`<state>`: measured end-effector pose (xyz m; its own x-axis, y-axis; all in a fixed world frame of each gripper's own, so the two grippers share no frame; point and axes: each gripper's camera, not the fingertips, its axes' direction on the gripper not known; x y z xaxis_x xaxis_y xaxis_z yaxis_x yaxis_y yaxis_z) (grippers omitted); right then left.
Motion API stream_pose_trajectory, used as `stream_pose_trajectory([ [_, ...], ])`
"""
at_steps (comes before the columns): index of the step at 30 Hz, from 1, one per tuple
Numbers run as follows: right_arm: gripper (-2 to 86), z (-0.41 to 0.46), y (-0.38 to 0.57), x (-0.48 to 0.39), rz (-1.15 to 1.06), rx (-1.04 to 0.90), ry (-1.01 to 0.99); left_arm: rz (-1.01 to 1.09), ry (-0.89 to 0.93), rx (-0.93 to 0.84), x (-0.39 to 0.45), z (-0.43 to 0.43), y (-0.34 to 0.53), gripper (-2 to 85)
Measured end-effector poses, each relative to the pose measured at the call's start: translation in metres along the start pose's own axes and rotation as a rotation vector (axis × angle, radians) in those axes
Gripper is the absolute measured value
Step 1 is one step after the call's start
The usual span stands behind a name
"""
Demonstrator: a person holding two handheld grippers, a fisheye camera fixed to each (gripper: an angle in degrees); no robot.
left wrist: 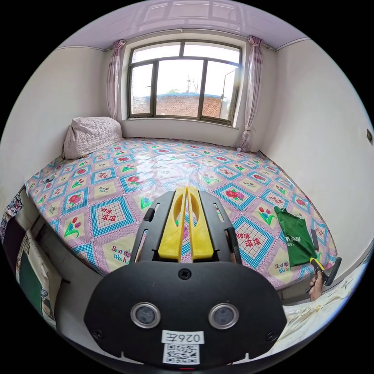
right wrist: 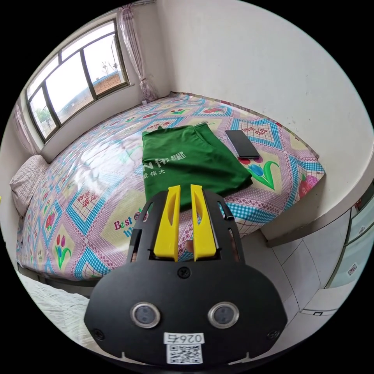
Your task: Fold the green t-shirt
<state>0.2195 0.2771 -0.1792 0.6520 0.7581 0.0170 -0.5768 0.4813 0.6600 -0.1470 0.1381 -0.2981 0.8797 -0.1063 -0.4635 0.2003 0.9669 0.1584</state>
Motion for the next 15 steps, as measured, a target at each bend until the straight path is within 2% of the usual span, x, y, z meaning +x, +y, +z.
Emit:
stream_pose_trajectory([
  [6, -0.6, -0.002, -0.017, 0.033, 0.007, 0.013, 0.023, -0.046, -0.039, -0.012, 0.002, -0.012, 0.009, -1.0],
  [15, 0.6, -0.006, -0.026, 0.126, 0.16, -0.009, -0.012, -0.123, -0.083, -0.047, 0.003, -0.022, 0.022, -1.0],
])
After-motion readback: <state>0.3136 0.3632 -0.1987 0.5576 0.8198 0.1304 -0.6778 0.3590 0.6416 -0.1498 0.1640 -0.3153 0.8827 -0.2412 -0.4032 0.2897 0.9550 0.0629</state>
